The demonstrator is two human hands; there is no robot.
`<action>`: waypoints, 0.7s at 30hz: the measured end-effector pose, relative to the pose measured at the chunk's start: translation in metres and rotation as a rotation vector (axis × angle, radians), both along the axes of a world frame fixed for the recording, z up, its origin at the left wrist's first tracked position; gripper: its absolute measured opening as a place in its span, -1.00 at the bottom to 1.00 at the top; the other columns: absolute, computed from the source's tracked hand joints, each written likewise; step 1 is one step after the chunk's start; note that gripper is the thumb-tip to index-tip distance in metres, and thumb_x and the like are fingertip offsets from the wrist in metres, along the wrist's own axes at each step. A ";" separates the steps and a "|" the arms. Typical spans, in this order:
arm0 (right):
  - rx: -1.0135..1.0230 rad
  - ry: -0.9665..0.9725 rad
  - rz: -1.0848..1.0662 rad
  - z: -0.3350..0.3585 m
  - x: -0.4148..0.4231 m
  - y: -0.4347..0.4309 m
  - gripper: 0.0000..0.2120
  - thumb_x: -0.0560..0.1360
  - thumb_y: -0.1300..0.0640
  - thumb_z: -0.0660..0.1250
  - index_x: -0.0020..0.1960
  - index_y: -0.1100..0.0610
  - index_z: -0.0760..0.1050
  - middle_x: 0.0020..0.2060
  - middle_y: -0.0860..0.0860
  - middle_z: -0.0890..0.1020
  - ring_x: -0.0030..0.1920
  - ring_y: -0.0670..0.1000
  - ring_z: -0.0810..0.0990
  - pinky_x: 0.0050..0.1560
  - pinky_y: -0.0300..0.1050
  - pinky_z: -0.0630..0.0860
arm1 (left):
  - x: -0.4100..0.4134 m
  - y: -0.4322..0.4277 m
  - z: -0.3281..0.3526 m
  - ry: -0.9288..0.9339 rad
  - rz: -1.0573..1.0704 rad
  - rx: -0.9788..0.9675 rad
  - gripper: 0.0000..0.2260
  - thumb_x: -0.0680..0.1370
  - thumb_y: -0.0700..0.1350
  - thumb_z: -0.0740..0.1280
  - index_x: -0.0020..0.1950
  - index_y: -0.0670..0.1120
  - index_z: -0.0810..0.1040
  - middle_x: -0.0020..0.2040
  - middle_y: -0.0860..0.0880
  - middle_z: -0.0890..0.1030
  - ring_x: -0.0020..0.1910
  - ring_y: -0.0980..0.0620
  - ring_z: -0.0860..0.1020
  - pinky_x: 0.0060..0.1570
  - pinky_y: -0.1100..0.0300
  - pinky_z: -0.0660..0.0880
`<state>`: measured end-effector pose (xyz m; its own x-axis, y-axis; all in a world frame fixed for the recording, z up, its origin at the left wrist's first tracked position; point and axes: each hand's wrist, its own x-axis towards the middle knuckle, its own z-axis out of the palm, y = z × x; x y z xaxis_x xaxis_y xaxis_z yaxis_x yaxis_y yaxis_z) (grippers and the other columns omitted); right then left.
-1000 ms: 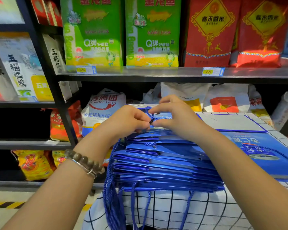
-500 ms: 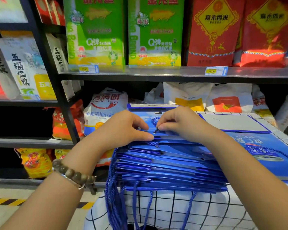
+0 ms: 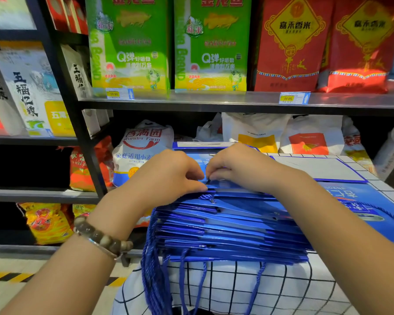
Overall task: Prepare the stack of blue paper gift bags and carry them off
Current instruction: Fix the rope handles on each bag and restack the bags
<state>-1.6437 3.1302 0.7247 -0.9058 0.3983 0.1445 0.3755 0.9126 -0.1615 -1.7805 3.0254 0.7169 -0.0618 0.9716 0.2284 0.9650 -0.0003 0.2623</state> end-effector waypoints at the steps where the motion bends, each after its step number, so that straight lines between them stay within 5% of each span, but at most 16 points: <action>1: -0.010 0.011 0.013 -0.001 -0.001 0.000 -0.85 0.53 0.11 0.28 0.02 0.05 0.61 -0.07 -0.03 0.65 -0.11 -0.07 0.49 0.00 -0.11 0.43 | 0.000 0.000 0.001 0.103 -0.021 0.026 -0.77 0.50 0.07 0.32 0.07 0.03 0.64 -0.02 0.04 0.66 -0.03 0.04 0.56 -0.04 0.12 0.45; 4: -0.074 0.044 0.022 -0.005 -0.005 0.001 -0.80 0.56 0.12 0.22 0.06 0.12 0.59 -0.08 0.05 0.64 -0.15 -0.03 0.46 -0.05 -0.12 0.38 | 0.001 0.002 -0.005 0.380 -0.049 0.263 -0.77 0.56 0.01 0.19 0.03 0.01 0.62 -0.20 -0.06 0.65 -0.21 -0.12 0.58 -0.34 0.11 0.39; 6: -0.192 0.071 0.009 -0.008 -0.003 0.005 -0.75 0.58 0.13 0.18 0.06 0.25 0.57 -0.06 0.18 0.62 -0.09 0.13 0.51 0.02 -0.05 0.38 | 0.004 -0.001 -0.007 0.467 -0.072 0.329 -0.90 0.44 -0.11 0.32 -0.12 -0.08 0.61 -0.45 -0.08 0.57 -0.50 -0.15 0.52 -0.58 0.18 0.24; 9: -0.418 0.078 0.022 -0.008 0.004 0.007 -0.76 0.55 0.23 0.18 0.13 0.26 0.55 0.06 0.19 0.60 0.06 0.13 0.52 0.20 -0.08 0.39 | 0.004 0.000 -0.009 0.405 -0.073 0.281 -0.83 0.39 -0.30 0.36 -0.09 -0.08 0.55 -0.30 -0.06 0.58 -0.38 -0.15 0.53 -0.50 0.22 0.11; 11: -0.366 0.006 0.035 -0.008 0.006 0.008 -0.69 0.53 0.30 0.18 0.23 0.15 0.52 0.14 0.03 0.59 0.02 -0.08 0.48 0.08 -0.41 0.35 | 0.011 -0.001 -0.006 0.393 -0.035 0.222 -0.81 0.47 -0.27 0.24 -0.03 -0.02 0.51 -0.05 -0.02 0.56 -0.13 -0.13 0.55 -0.37 0.17 0.25; 13: -0.265 -0.024 0.036 -0.009 0.005 0.009 -0.69 0.56 0.27 0.17 0.27 0.14 0.49 0.15 -0.01 0.57 0.01 -0.15 0.43 -0.07 -0.48 0.30 | 0.016 0.003 -0.007 0.482 0.117 0.145 -0.80 0.52 -0.17 0.19 0.07 0.02 0.53 0.09 0.02 0.52 0.00 -0.07 0.53 -0.25 0.14 0.35; 18: -0.233 -0.012 0.032 -0.010 0.001 0.012 -0.72 0.57 0.26 0.17 0.24 0.15 0.49 0.07 -0.01 0.57 -0.01 -0.10 0.44 -0.15 -0.40 0.30 | 0.034 0.002 -0.002 0.428 0.350 0.088 -0.83 0.52 -0.05 0.19 0.01 -0.03 0.53 -0.14 -0.01 0.52 -0.18 -0.04 0.48 -0.45 0.22 0.09; 21: -0.235 0.023 0.022 -0.009 -0.001 0.011 -0.72 0.56 0.28 0.17 0.22 0.17 0.51 0.11 0.05 0.59 -0.01 -0.05 0.47 -0.09 -0.30 0.30 | 0.045 0.004 0.003 0.387 0.411 0.113 -0.80 0.52 -0.06 0.18 -0.26 -0.09 0.26 -0.31 0.00 0.31 -0.29 -0.02 0.30 -0.44 0.20 0.07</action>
